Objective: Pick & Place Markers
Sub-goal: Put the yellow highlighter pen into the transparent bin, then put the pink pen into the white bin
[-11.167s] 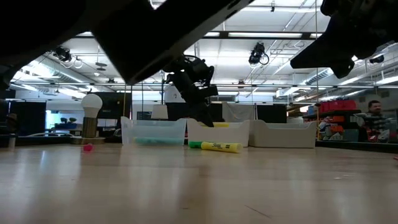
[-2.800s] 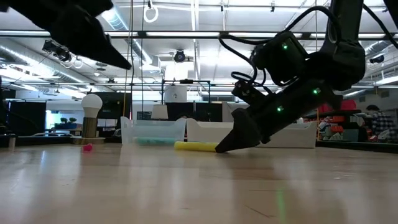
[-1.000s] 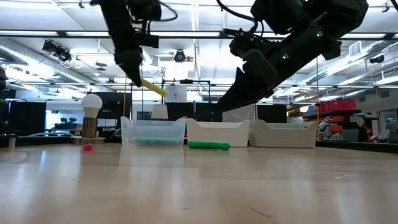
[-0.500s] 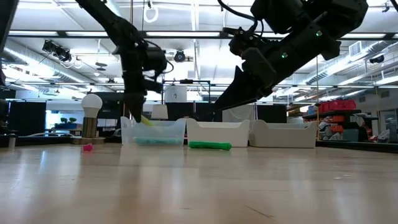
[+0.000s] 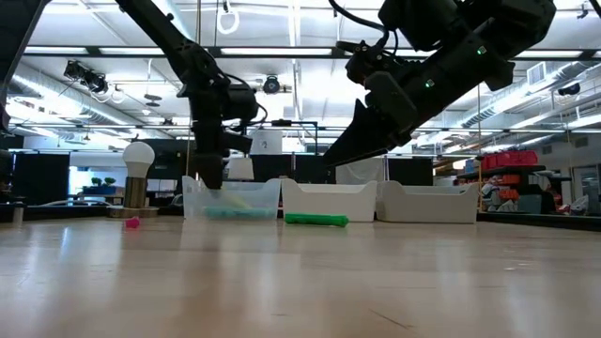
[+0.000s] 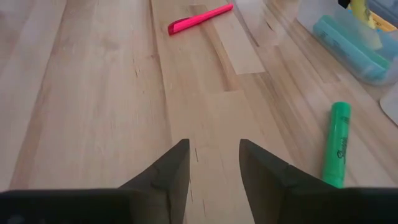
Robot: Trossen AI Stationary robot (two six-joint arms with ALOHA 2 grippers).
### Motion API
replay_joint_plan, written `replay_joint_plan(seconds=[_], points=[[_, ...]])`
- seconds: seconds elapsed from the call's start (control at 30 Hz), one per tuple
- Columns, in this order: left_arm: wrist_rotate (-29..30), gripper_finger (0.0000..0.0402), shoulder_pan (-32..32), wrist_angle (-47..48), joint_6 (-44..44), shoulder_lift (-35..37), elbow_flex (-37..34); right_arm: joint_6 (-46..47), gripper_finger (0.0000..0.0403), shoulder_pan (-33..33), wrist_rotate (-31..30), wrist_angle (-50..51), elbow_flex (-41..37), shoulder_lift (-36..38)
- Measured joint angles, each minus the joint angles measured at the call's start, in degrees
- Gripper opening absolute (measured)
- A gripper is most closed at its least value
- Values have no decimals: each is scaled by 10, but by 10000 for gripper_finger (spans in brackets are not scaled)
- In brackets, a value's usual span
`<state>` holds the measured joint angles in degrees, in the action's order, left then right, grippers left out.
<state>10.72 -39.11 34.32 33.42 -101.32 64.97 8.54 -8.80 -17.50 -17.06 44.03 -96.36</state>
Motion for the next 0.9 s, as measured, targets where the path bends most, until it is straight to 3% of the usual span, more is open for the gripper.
replay_joint_plan(seconds=[0.3, 0.47, 0.73, 0.9], points=[[-1, 170, -1, -28, -12, 8, 3, 1, 139, 0, 0, 0, 0, 0], [7, 199, 1, 12, -56, 37, 43, 15, 139, 0, 0, -2, 0, 0], [-118, 194, 44, 125, -83, 172, 31, 32, 137, 0, 0, -4, 0, 0], [-115, 179, 134, 147, -133, 280, -39, 45, 137, 0, 0, -5, 0, 0]])
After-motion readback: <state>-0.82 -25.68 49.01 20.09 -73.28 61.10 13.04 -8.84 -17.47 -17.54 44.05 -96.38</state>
